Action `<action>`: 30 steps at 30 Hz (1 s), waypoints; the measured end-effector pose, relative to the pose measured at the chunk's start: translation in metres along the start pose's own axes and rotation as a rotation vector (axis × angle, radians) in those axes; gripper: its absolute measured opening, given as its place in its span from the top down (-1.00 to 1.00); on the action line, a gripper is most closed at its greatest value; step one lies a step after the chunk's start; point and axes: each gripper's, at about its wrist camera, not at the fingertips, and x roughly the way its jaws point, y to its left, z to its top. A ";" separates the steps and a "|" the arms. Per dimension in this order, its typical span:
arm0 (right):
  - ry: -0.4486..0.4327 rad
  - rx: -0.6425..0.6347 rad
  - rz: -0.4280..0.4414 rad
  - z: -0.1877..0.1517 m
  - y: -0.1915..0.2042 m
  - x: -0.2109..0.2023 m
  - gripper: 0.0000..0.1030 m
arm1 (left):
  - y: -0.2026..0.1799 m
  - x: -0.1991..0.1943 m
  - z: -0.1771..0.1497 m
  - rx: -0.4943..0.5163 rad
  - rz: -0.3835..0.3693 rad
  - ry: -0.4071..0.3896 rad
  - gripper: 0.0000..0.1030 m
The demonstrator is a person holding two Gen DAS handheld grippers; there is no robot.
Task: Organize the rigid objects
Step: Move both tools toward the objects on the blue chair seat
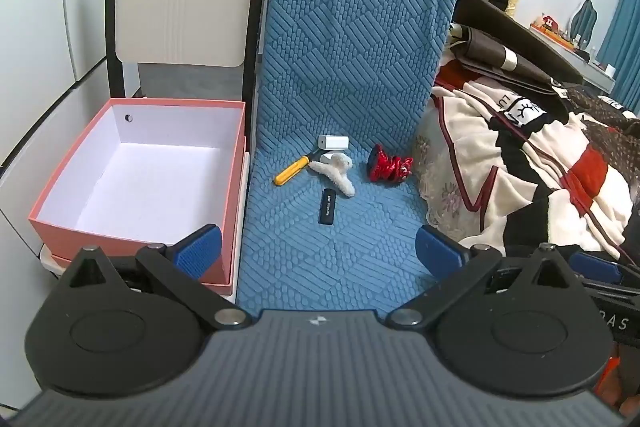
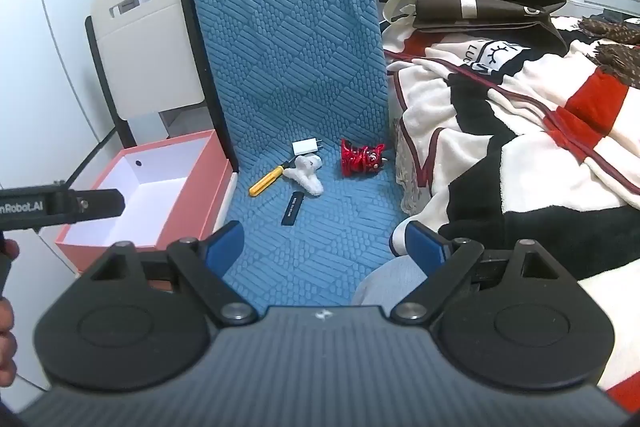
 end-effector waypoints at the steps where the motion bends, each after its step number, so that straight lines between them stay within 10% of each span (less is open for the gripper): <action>1: -0.001 0.002 -0.001 0.000 0.000 0.000 -0.73 | 0.000 0.000 0.000 0.000 0.000 0.001 -1.00; 30: 0.016 0.055 -0.023 -0.013 -0.013 0.005 -0.73 | -0.005 0.015 -0.016 0.055 -0.026 0.025 -1.00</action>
